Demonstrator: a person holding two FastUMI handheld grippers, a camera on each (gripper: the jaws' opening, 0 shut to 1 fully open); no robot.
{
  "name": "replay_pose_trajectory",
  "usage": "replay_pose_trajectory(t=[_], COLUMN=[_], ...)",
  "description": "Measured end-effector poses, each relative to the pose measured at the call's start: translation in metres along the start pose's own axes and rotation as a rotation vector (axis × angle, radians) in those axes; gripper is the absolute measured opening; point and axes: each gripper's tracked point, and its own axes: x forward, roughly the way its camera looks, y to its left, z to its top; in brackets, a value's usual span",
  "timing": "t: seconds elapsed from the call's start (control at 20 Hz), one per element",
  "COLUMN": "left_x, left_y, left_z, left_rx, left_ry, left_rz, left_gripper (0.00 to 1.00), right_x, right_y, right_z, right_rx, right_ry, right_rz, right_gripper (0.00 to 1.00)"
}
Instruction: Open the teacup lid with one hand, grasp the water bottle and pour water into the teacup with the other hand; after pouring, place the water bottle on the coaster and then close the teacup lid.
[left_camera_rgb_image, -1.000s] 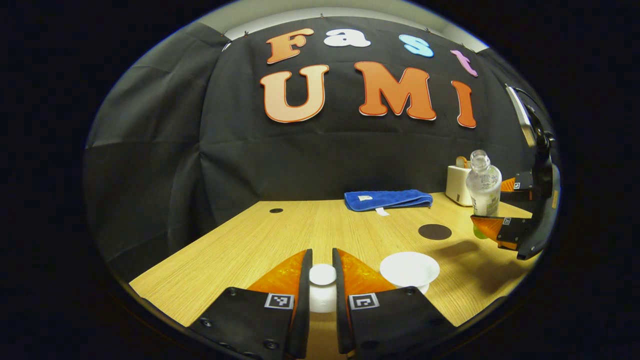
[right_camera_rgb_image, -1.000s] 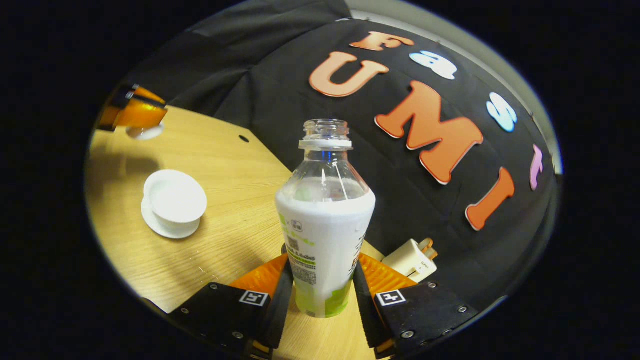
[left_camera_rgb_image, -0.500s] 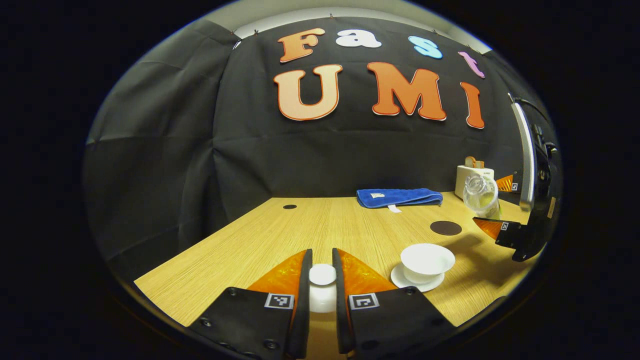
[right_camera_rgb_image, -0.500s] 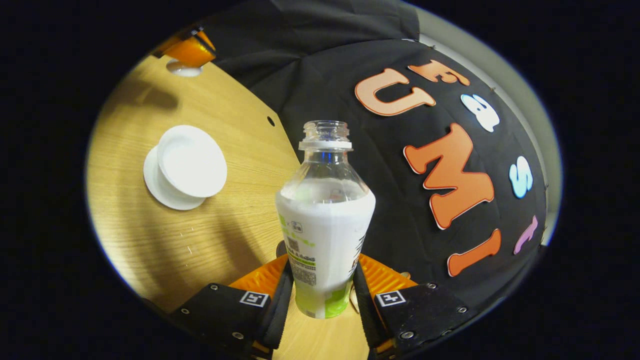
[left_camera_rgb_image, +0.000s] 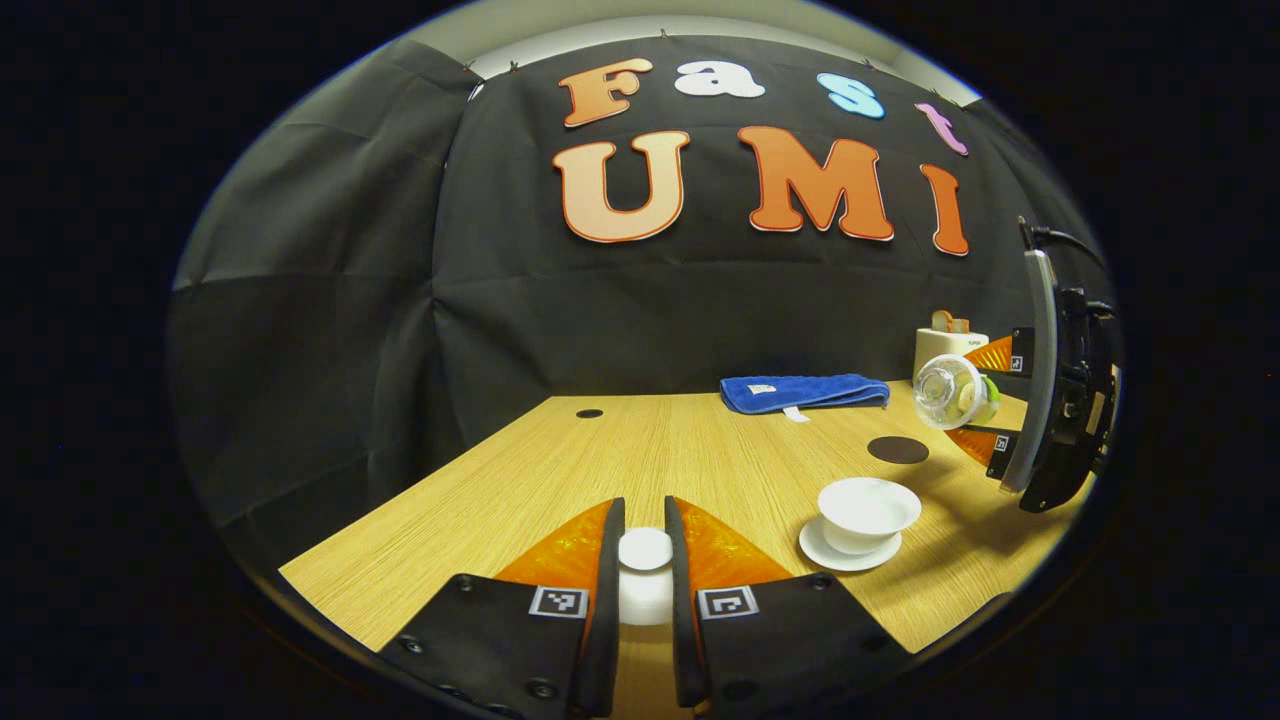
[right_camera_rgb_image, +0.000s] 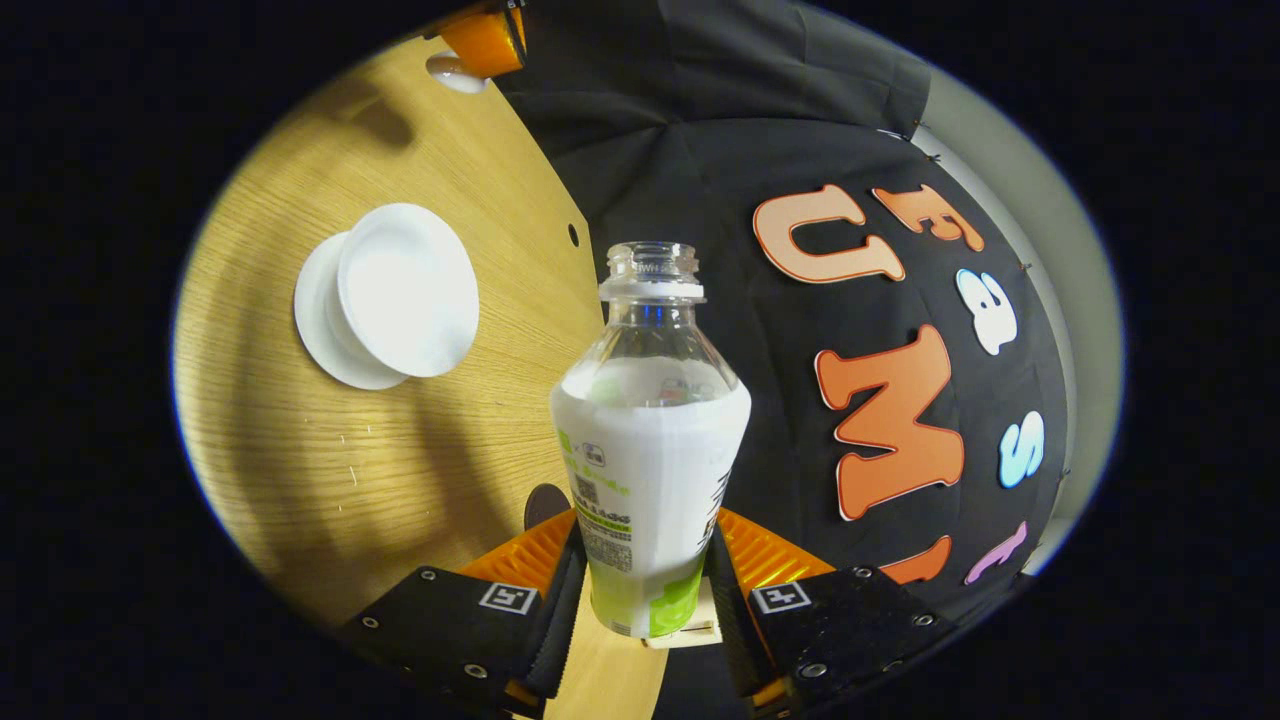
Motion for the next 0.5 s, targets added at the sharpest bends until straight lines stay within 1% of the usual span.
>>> replay_pose_trajectory(t=[0.1, 0.25, 0.3, 0.35, 0.4, 0.5], left_x=[-0.002, -0.002, -0.002, -0.004, -0.005, -0.004], left_y=[0.008, 0.017, 0.02, 0.023, 0.025, 0.029], left_z=[0.0, -0.003, -0.005, -0.006, -0.005, -0.006], left_rx=[-0.004, -0.013, -0.015, -0.016, -0.015, -0.012], left_ry=[-0.003, -0.003, -0.002, -0.002, -0.003, -0.008], left_rz=[0.005, 0.013, 0.016, 0.017, 0.018, 0.016], left_gripper=[0.26, 0.26, 0.26, 0.26, 0.26, 0.26], right_x=[0.006, 0.007, 0.006, 0.008, 0.008, 0.01], right_y=[-0.005, -0.013, -0.014, -0.013, -0.014, -0.015], right_z=[0.006, 0.005, 0.006, 0.005, 0.005, 0.007], right_rx=[-0.065, -0.167, -0.193, -0.214, -0.231, -0.259], right_ry=[-0.008, -0.011, -0.012, -0.012, -0.013, -0.013], right_rz=[-0.024, -0.075, -0.081, -0.076, -0.075, -0.083], right_gripper=[0.64, 0.63, 0.6, 0.6, 0.63, 0.63])
